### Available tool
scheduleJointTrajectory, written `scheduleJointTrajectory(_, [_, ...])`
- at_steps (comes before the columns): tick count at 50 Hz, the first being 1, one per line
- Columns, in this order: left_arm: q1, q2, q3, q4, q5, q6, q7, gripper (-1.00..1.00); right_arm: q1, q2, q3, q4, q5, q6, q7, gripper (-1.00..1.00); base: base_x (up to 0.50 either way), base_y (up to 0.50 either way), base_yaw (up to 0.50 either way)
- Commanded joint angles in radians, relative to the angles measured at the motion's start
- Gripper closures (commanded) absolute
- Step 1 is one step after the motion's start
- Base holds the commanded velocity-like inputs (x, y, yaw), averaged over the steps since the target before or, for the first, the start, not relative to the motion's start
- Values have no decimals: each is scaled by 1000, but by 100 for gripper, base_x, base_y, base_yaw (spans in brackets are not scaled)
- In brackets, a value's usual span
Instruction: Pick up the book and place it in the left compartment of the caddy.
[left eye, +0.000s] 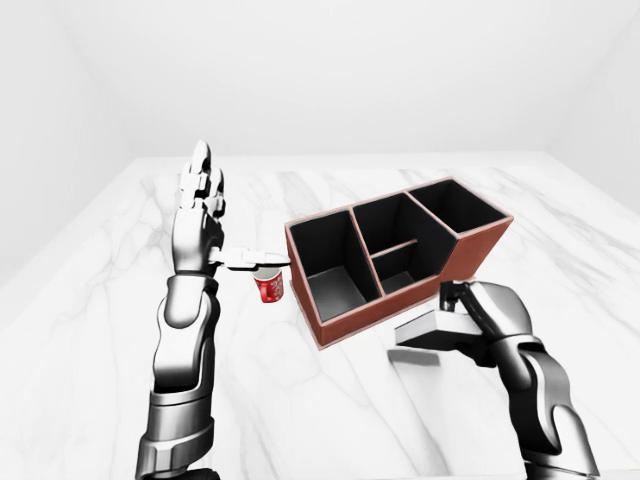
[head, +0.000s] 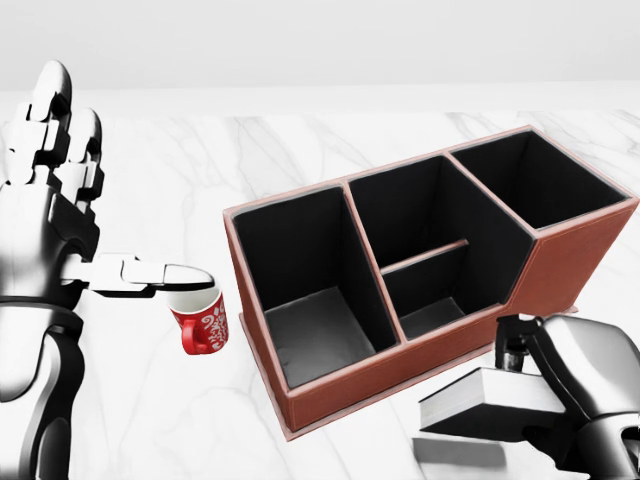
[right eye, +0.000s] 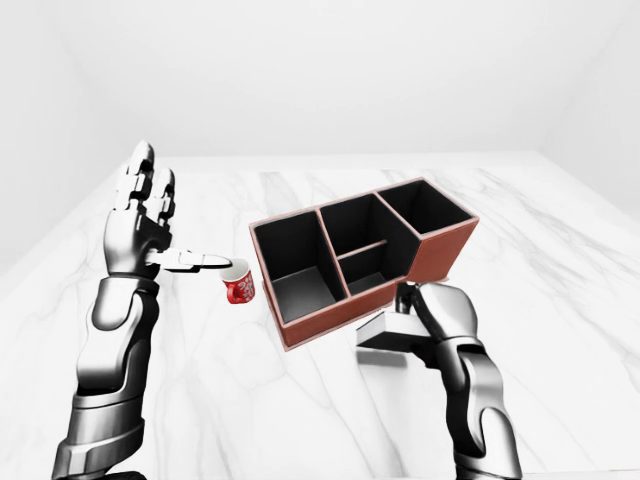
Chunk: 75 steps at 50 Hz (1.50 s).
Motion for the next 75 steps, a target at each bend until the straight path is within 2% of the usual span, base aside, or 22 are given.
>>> scheduleJointTrajectory(1, [-1,7,8,-19,-3,0,-1,-100,-48,-2,-89,-193,157,0,135,100,0,0,0])
scheduleJointTrajectory(8, [4,11,12,-29,-3,0,0,-100,-107,-24,-112,-260,227,0,211,100,0,0,0])
scheduleJointTrajectory(18, [11,11,15,-33,-2,0,1,-100,-224,-64,-93,-327,322,0,290,100,0,0,0])
scheduleJointTrajectory(27, [12,12,18,-39,-3,0,1,-100,-373,-86,-17,-323,335,0,330,100,0,0,0])
scheduleJointTrajectory(34, [14,18,26,-54,-7,0,0,-100,-517,-67,71,-254,288,0,341,100,0,0,0])
scheduleJointTrajectory(49, [17,26,37,-56,-13,0,-1,-100,-717,-17,164,-83,191,0,336,100,0,0,0])
scheduleJointTrajectory(61, [23,32,43,-59,-15,0,-3,-100,-810,42,222,86,67,0,293,100,0,0,0])
scheduleJointTrajectory(70, [22,30,40,-63,-14,0,-3,-100,-859,58,235,167,10,0,280,100,0,0,0])
scheduleJointTrajectory(75, [19,33,44,-77,-16,0,-4,-100,-907,61,241,266,-19,0,231,100,0,0,0])
